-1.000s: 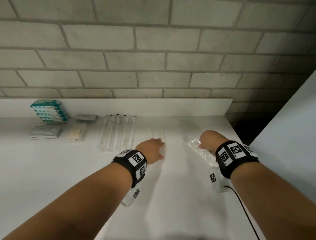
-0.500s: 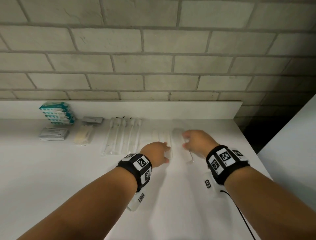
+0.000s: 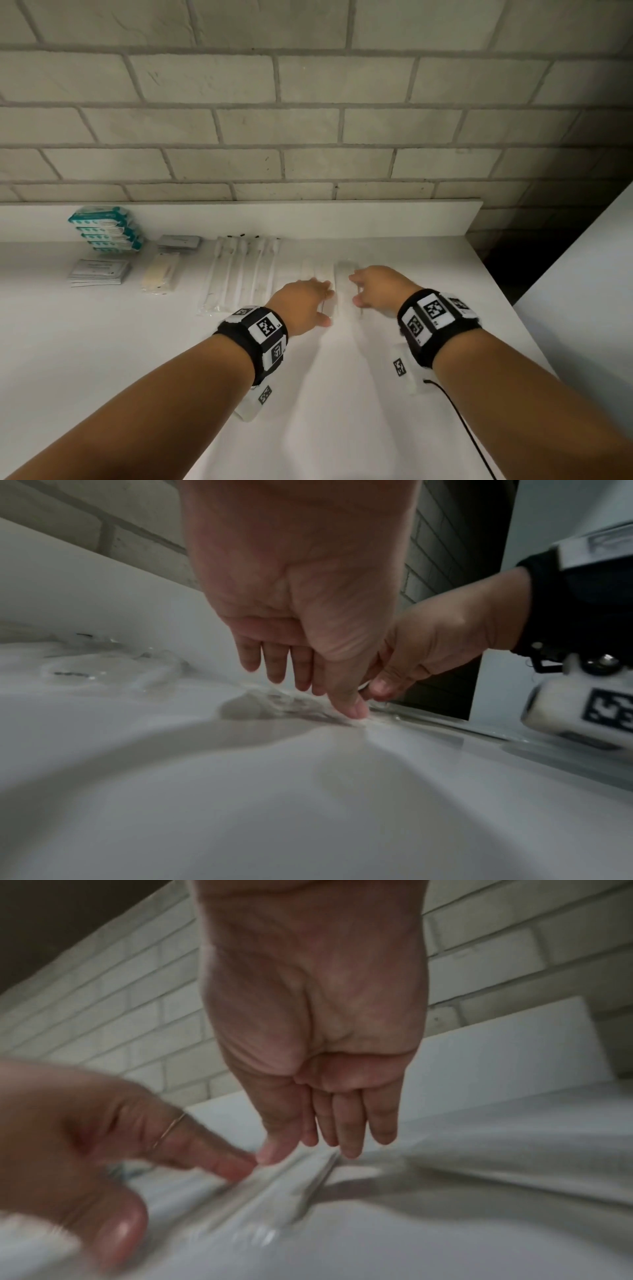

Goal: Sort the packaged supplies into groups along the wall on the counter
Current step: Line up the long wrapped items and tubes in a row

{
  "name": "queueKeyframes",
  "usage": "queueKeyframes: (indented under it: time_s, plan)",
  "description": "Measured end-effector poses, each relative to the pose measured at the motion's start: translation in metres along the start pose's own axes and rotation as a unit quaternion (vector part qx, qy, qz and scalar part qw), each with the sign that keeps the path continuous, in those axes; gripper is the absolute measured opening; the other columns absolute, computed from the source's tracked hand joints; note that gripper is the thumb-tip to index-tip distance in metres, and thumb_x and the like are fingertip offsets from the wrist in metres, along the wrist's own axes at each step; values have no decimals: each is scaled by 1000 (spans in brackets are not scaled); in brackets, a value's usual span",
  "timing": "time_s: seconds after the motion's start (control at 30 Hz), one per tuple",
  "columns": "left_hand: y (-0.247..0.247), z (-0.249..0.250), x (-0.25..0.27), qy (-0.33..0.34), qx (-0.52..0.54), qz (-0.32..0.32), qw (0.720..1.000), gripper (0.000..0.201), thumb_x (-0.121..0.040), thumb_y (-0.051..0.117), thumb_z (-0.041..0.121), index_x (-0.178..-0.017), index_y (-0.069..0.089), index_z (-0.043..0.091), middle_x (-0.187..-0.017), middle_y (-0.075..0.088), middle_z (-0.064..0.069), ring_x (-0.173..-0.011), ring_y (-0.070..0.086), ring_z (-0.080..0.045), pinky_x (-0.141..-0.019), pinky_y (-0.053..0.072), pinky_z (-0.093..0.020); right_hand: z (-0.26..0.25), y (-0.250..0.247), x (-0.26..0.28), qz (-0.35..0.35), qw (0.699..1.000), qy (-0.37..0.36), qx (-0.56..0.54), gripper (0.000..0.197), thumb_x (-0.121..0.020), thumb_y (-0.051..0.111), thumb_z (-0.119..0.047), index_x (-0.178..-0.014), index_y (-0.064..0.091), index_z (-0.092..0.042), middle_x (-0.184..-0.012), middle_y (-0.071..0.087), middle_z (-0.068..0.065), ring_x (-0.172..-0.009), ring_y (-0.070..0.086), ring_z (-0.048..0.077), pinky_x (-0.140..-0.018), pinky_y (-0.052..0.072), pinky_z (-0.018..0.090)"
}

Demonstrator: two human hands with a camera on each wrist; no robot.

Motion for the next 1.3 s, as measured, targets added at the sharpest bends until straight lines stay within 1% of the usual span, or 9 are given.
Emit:
queueKeyframes:
  time_s: [0.13, 0.4, 0.53, 0.63, 0.73, 0.8, 0.87, 1.03, 1.3]
  plan:
    - [3, 8, -8, -6, -65, -26, 998, 58, -96, 51, 34, -149, 33, 19, -158, 26, -5, -145, 24, -24, -117, 23, -38, 43, -31, 19, 73, 993, 85, -38, 39, -91, 59, -17, -129, 58, -9, -133, 58, 10, -121, 54, 26, -100, 41, 30]
    - [4, 14, -14, -22, -50, 2, 998, 54, -93, 55, 35, -143, 43, 20, -147, 42, -5, -133, 42, -26, -110, 35, -38, 71, -1, 39, -24, 988, 145, 52, 44, -81, 75, -23, -117, 53, -10, -115, 59, 7, -103, 60, 24, -90, 50, 36]
    - [3, 35, -10, 48, -71, 21, 996, 55, -97, 46, 37, -149, 34, 21, -157, 27, 1, -146, 21, -21, -117, 18, -36, 81, -7, 29, -14, 984, 164, 63, 10, -85, 61, -11, -94, 60, -8, -97, 62, 5, -87, 60, 23, -74, 49, 30]
    - [10, 47, -10, 68, -113, -13, 991, 52, -100, 40, 35, -148, 34, 18, -158, 26, 0, -146, 19, -23, -118, 18, -39, 83, -22, 21, 33, 984, 171, 28, 21, -85, 45, -1, -67, 50, -10, -82, 56, 6, -79, 56, 26, -67, 44, 29]
    - [12, 49, -13, 64, -116, -23, 991, 46, -99, 39, 32, -142, 42, 15, -151, 36, -3, -140, 31, -25, -112, 29, -42, 72, -36, 14, 74, 983, 148, -80, 12, -86, 56, -4, -91, 61, -14, -91, 64, 10, -80, 65, 29, -73, 55, 34]
    - [12, 49, -16, 63, -120, -23, 990, 43, -99, 38, 32, -137, 45, 15, -149, 38, -3, -138, 34, -24, -110, 32, -42, 66, -32, 11, 69, 972, 133, -178, 35, -86, 62, -6, -115, 56, -25, -105, 68, 13, -83, 69, 30, -80, 58, 40]
    - [13, 49, -16, 62, -121, -27, 990, 43, -99, 37, 33, -138, 43, 15, -149, 37, -2, -137, 35, -24, -110, 33, -41, 62, -28, 9, 73, 980, 110, -149, 47, -86, 63, -9, -131, 55, -21, -127, 63, 10, -108, 63, 28, -95, 52, 38]
    - [16, 47, -15, 61, -109, -24, 992, 49, -100, 38, 35, -145, 37, 17, -156, 28, -3, -141, 30, -24, -112, 29, -41, 45, 1, 11, -4, 998, 41, 47, 55, -84, 69, -25, -136, 52, -29, -143, 51, -8, -129, 49, 18, -106, 41, 34]
    - [15, 45, -17, 52, -107, -21, 993, 53, -101, 38, 38, -150, 29, 21, -161, 17, -1, -149, 11, -23, -119, 13, -39, 61, -5, 8, 41, 997, 57, 25, 58, -89, 57, -17, -144, 41, -26, -143, 49, 1, -127, 49, 25, -103, 43, 37]
Point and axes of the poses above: each hand's wrist, its own x-axis away from the middle knuckle, its own y-axis out of the palm, z = x × y, the point moved 5 cm from there along -x, towards the middle knuckle
